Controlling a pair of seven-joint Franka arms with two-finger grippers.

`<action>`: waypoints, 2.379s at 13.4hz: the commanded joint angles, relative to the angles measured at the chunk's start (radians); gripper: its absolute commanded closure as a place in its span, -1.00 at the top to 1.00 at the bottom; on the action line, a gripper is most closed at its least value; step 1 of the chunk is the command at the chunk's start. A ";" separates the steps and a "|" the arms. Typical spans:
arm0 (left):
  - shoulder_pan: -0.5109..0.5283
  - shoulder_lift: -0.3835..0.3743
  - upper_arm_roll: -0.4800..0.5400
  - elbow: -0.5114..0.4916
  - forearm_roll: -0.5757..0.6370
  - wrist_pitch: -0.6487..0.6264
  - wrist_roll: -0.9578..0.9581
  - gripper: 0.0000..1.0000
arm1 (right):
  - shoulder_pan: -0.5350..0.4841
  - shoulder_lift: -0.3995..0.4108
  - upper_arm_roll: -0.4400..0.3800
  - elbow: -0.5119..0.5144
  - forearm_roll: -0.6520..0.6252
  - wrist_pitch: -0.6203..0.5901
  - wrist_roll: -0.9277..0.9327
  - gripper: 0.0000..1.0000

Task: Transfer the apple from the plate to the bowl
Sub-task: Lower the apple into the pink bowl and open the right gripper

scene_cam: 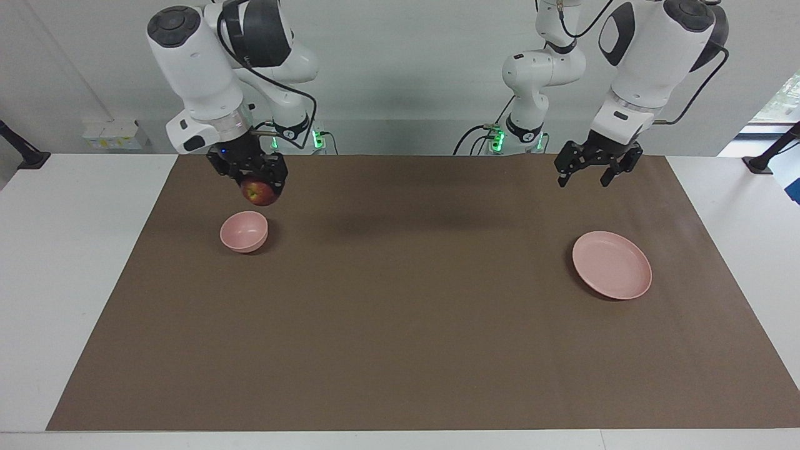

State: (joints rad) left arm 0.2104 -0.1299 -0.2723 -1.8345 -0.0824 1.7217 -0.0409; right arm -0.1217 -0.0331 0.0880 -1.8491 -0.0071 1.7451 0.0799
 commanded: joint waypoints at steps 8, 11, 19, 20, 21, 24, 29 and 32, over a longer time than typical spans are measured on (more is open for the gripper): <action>0.053 0.001 -0.007 0.174 0.033 -0.172 0.019 1.00 | -0.090 0.008 0.013 -0.314 -0.007 0.238 -0.051 -1.00; 0.055 0.027 -0.005 0.283 0.047 -0.267 0.022 1.00 | -0.088 0.053 0.013 -0.338 -0.005 0.321 -0.042 -1.00; 0.109 0.022 0.010 0.291 0.035 -0.246 0.032 1.00 | -0.076 0.111 0.015 -0.331 -0.005 0.337 0.011 1.00; 0.107 0.018 0.016 0.290 0.035 -0.248 0.035 1.00 | -0.073 0.095 0.015 -0.319 -0.007 0.312 0.011 1.00; 0.081 0.019 0.049 0.291 0.033 -0.246 0.035 1.00 | -0.064 0.075 0.016 -0.303 -0.007 0.292 0.011 1.00; -0.092 0.019 0.198 0.291 0.035 -0.238 0.029 1.00 | -0.049 0.048 0.019 -0.192 -0.025 0.200 0.000 1.00; -0.200 0.018 0.269 0.290 0.039 -0.240 0.024 1.00 | -0.035 0.070 0.025 0.077 -0.062 0.035 -0.005 1.00; -0.201 0.010 0.271 0.275 0.041 -0.251 0.023 1.00 | -0.035 0.073 0.025 0.212 -0.060 -0.077 -0.003 1.00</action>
State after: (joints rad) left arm 0.0315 -0.1196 -0.0219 -1.5641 -0.0574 1.4879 -0.0116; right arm -0.1562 0.0098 0.1081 -1.7428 -0.0412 1.7436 0.0706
